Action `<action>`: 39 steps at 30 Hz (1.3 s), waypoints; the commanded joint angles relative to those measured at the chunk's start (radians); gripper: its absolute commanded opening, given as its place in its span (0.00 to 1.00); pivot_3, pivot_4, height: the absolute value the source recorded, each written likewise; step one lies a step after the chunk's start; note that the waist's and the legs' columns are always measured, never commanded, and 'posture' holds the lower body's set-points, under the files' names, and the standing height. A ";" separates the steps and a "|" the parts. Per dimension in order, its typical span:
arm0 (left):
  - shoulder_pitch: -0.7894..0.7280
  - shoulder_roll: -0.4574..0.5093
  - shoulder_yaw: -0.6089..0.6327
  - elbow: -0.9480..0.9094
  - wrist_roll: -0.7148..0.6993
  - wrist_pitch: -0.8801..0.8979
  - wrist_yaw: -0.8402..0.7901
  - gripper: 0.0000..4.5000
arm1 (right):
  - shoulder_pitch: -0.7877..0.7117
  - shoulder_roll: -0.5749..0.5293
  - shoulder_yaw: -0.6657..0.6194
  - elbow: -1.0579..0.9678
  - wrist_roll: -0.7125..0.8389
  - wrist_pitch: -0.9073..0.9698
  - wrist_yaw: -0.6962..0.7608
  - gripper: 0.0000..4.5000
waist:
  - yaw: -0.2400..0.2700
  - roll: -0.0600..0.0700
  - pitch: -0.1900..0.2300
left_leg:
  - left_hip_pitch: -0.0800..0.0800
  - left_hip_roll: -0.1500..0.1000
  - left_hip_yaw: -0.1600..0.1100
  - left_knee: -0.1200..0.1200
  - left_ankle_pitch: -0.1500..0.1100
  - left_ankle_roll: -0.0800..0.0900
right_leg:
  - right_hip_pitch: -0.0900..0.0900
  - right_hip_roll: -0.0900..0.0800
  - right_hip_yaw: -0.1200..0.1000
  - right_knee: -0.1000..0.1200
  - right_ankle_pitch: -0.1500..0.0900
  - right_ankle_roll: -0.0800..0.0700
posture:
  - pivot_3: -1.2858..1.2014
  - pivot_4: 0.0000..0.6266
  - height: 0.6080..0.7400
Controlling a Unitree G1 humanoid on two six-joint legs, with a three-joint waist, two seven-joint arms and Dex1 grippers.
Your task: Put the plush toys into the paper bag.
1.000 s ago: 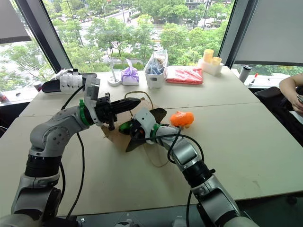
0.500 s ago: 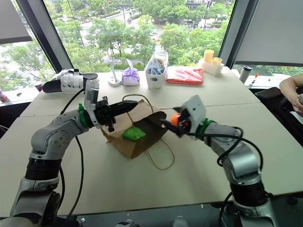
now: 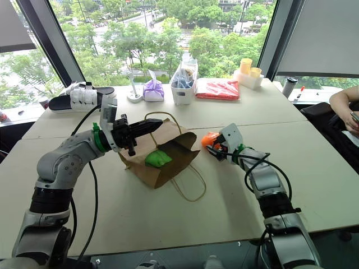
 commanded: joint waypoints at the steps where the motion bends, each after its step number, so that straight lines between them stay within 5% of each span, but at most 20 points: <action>1: 0.001 0.005 0.022 -0.044 -0.005 -0.019 0.013 0.00 | -0.059 0.010 0.054 0.140 -0.087 -0.149 -0.011 0.79 | 0.000 0.000 0.000 | 0.000 0.000 0.000 0.000 0.000 0.000 | 0.000 0.000 0.000 0.000 0.000 0.000 | 0.52 0.24 1.00; 9: 0.009 0.009 0.025 -0.059 -0.009 -0.017 0.031 0.00 | -0.175 0.023 0.121 0.416 -0.229 -0.337 -0.099 0.79 | -0.022 0.000 0.000 | 0.001 0.000 0.000 0.000 0.000 -0.001 | 0.000 0.000 0.000 0.001 0.000 0.000 | 0.52 0.24 1.00; 12: 0.011 0.010 0.028 -0.060 -0.009 -0.018 0.035 0.00 | -0.181 0.018 0.106 0.428 -0.223 -0.360 -0.088 0.61 | -0.024 0.000 0.000 | 0.001 0.000 -0.001 0.000 0.001 -0.001 | 0.000 0.000 0.000 0.001 0.000 0.000 | 0.52 0.24 1.00; 17: 0.011 0.010 0.028 -0.059 -0.011 -0.014 0.041 0.00 | -0.129 -0.012 0.076 0.316 -0.211 -0.346 -0.081 0.06 | -0.024 0.000 0.000 | 0.001 0.000 -0.001 0.000 0.001 -0.001 | 0.000 0.000 0.000 0.001 0.000 0.000 | 0.52 0.24 1.00; 18: 0.010 0.010 0.028 -0.056 -0.012 -0.013 0.042 0.00 | -0.098 -0.023 0.066 0.243 -0.200 -0.317 -0.065 0.01 | -0.023 0.000 0.000 | 0.001 0.000 -0.001 0.000 0.001 -0.001 | 0.000 0.000 0.000 0.001 0.000 0.000 | 0.52 0.24 1.00; 23: -0.008 0.011 0.025 -0.031 -0.010 -0.014 0.032 0.00 | 0.109 -0.095 -0.020 -0.352 -0.135 -0.039 0.011 0.01 | -0.017 0.000 0.000 | -0.002 0.000 -0.002 -0.001 0.000 -0.001 | -0.001 0.000 0.000 0.000 0.000 0.000 | 0.52 0.24 1.00; 26: -0.025 0.008 0.021 -0.007 -0.012 -0.012 0.021 0.00 | 0.277 -0.163 -0.101 -0.861 0.010 0.306 0.106 0.01 | -0.004 0.001 0.001 | -0.003 0.000 -0.003 -0.001 0.000 0.000 | -0.003 0.000 0.000 0.001 0.000 0.000 | 0.52 0.24 1.00; 29: -0.031 0.010 0.013 0.004 -0.009 -0.011 0.006 0.00 | 0.330 -0.175 -0.111 -1.101 0.120 0.534 0.126 0.01 | -0.001 0.001 0.000 | -0.001 0.000 -0.003 -0.001 -0.002 0.003 | -0.002 0.000 0.000 0.000 0.000 0.000 | 0.52 0.24 1.00; 33: -0.044 0.008 0.012 0.014 -0.011 -0.006 -0.002 0.00 | 0.314 -0.135 -0.063 -1.220 0.183 0.694 0.083 0.01 | 0.007 0.001 0.000 | 0.001 0.000 -0.002 0.001 -0.003 0.006 | 0.002 0.000 -0.001 0.000 0.000 0.000 | 0.52 0.24 1.00; 39: -0.057 0.000 0.012 0.007 -0.019 0.005 0.001 0.00 | 0.233 -0.040 0.051 -1.121 0.164 0.687 0.007 0.01 | 0.008 0.001 0.000 | 0.001 0.000 -0.002 0.002 -0.003 0.006 | 0.002 0.000 -0.001 0.000 0.000 0.000 | 0.52 0.24 1.00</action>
